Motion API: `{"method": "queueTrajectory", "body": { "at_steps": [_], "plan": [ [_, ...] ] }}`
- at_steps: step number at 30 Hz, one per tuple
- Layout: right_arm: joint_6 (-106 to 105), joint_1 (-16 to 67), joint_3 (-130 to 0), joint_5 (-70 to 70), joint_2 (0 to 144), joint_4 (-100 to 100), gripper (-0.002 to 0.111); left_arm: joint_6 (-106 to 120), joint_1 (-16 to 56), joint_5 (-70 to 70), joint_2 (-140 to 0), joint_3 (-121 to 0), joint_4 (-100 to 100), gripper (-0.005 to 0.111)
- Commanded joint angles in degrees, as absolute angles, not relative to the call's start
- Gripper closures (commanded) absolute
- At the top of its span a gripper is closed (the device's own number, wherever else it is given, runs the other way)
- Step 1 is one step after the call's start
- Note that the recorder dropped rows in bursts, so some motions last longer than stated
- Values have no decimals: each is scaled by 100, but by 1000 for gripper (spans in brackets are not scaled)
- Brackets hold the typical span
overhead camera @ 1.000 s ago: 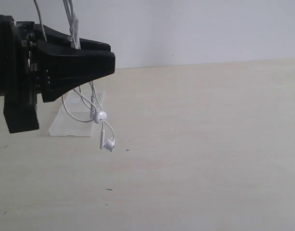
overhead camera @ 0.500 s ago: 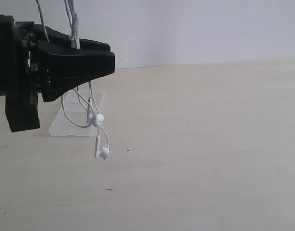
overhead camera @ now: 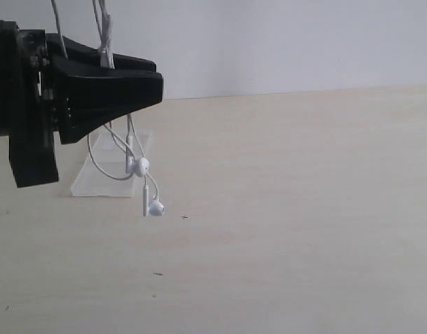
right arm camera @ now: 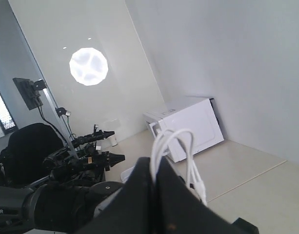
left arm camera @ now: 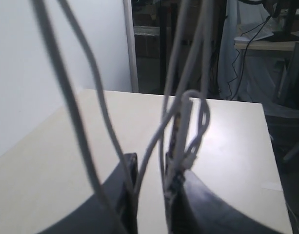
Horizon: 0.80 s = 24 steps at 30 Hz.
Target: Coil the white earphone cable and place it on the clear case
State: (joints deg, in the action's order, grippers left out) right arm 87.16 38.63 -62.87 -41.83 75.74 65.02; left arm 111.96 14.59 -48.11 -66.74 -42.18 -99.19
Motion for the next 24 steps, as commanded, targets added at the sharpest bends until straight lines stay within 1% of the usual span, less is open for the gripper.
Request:
{"method": "queueTrajectory", "body": {
  "at_steps": [1, 3, 4, 17, 24],
  "plan": [
    [8673, 3868, -6323, -4015, 7576, 6451, 108, 11187, 1477, -4481, -6346, -4217, -9995, 94],
    [8673, 3868, -6323, -3958, 7576, 6451, 108, 11211, 1477, -4175, -6208, -4217, -9995, 106],
    [8673, 3868, -6323, -3958, 7576, 6451, 108, 11211, 1477, -4056, -6159, -4217, -9995, 107],
    [8791, 3868, -6323, -3228, 7542, 6596, 108, 10778, 1477, -3665, -5973, -4217, -9748, 107],
    [9676, 3868, -6323, -2677, 7463, 7553, 108, 10736, 1477, -3078, -5648, -4217, -9738, 107]
  ]
}}
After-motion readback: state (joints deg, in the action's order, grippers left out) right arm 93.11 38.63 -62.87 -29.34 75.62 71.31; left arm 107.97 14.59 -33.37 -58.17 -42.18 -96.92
